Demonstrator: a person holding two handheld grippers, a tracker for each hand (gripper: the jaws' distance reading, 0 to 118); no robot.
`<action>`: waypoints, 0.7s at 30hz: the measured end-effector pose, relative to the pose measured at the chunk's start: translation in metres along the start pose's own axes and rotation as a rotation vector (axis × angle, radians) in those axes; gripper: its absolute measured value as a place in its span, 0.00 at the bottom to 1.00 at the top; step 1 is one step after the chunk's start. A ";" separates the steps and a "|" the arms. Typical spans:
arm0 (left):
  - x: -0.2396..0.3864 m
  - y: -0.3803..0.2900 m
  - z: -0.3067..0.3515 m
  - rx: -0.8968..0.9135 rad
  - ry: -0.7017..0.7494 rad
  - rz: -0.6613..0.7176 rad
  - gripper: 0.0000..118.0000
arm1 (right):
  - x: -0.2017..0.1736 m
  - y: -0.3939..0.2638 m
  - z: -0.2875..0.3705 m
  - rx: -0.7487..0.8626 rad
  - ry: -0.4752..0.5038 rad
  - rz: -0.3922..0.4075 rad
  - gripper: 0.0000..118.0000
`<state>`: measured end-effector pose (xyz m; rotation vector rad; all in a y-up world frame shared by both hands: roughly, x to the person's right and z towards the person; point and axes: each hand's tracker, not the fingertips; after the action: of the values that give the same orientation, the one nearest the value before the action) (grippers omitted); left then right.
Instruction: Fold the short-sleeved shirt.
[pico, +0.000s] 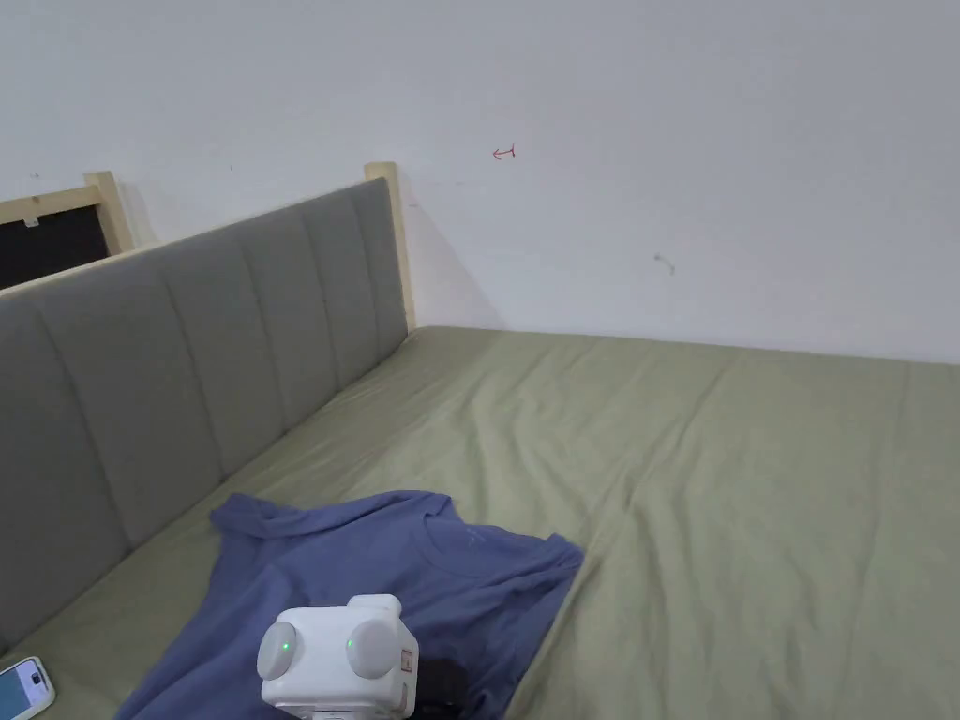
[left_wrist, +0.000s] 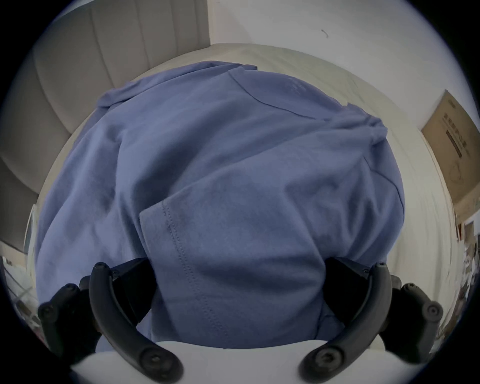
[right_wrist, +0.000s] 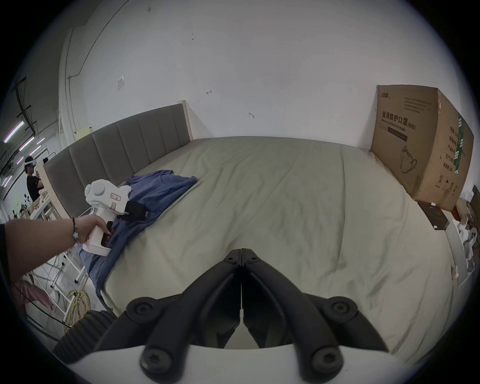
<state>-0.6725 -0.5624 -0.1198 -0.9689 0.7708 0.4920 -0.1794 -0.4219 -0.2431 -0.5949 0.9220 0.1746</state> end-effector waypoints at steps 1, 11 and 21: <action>0.000 -0.001 0.004 0.003 0.006 -0.015 1.00 | 0.000 0.000 0.000 0.001 0.005 -0.011 0.00; -0.044 -0.002 0.061 0.188 -0.016 -0.008 0.05 | 0.000 0.006 0.020 -0.005 0.057 -0.032 0.00; -0.026 0.066 0.283 0.663 -0.057 -0.189 0.04 | 0.025 0.022 0.080 0.121 0.016 -0.105 0.00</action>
<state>-0.6328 -0.2846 -0.0397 -0.3993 0.7141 0.0783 -0.1171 -0.3625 -0.2348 -0.5316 0.9080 0.0194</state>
